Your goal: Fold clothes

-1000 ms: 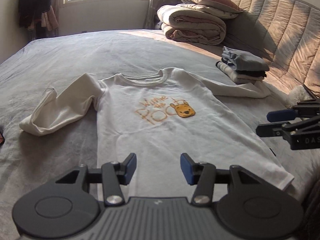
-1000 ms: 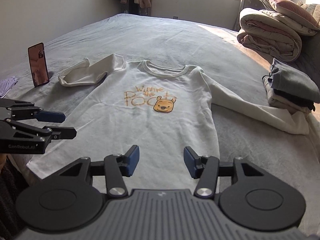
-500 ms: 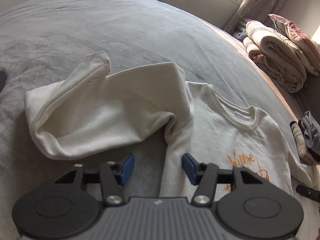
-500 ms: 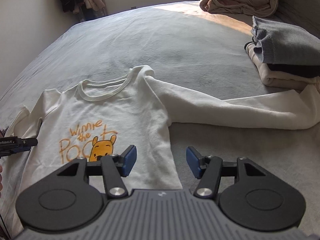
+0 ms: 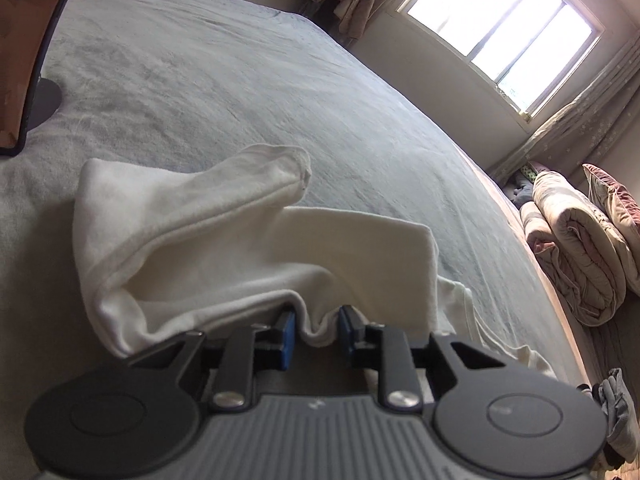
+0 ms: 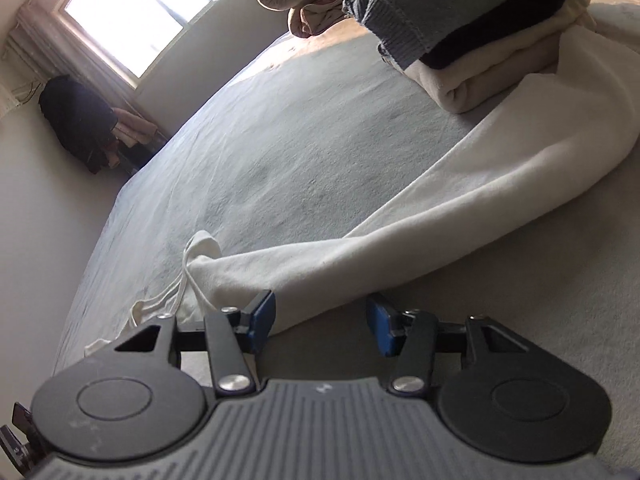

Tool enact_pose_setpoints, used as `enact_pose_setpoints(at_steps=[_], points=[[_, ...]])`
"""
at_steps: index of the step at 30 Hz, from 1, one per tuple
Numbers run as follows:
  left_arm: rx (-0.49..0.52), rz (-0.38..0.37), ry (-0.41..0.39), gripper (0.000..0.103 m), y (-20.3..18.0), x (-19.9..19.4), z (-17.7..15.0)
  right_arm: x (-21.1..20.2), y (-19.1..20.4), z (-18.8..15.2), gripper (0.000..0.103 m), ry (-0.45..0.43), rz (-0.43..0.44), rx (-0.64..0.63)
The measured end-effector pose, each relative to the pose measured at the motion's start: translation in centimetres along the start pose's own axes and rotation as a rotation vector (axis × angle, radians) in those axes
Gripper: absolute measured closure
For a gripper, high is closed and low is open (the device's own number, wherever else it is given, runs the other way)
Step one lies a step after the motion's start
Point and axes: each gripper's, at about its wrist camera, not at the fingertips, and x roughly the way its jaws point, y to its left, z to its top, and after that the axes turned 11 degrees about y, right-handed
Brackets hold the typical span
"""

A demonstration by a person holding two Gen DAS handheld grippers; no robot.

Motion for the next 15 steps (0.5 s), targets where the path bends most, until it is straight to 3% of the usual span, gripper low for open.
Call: enact_pose_setpoints(at_steps=[4,6,7,8,11,12,15], points=[[0.016,0.038,-0.040,0.098,0.3,-0.2,1.1,-0.5,-1.3,0.8,0.084,-0.031,-0.003,0.063],[0.040,0.119,-0.095,0.100,0.4,-0.8,1.8,-1.0,-1.6,0.9,0.097,-0.061,-0.025,0.067],[0.046,0.143,-0.116,0.100,0.6,-1.0,2.2,-1.2,-1.6,1.0,0.099,-0.077,-0.040,0.061],[0.053,0.166,-0.138,0.099,0.9,-1.3,2.5,-1.3,-1.6,1.0,0.100,-0.087,-0.053,0.055],[-0.010,0.139,-0.062,0.099,1.6,-1.2,3.2,-1.5,-0.9,0.9,0.098,-0.064,-0.073,0.031],[-0.012,0.137,-0.054,0.098,1.7,-1.4,3.2,-1.4,-0.7,0.7,0.088,-0.047,-0.068,0.025],[0.018,0.152,-0.019,0.091,1.2,-1.7,3.2,-1.1,-0.2,0.2,0.085,-0.002,-0.032,0.019]])
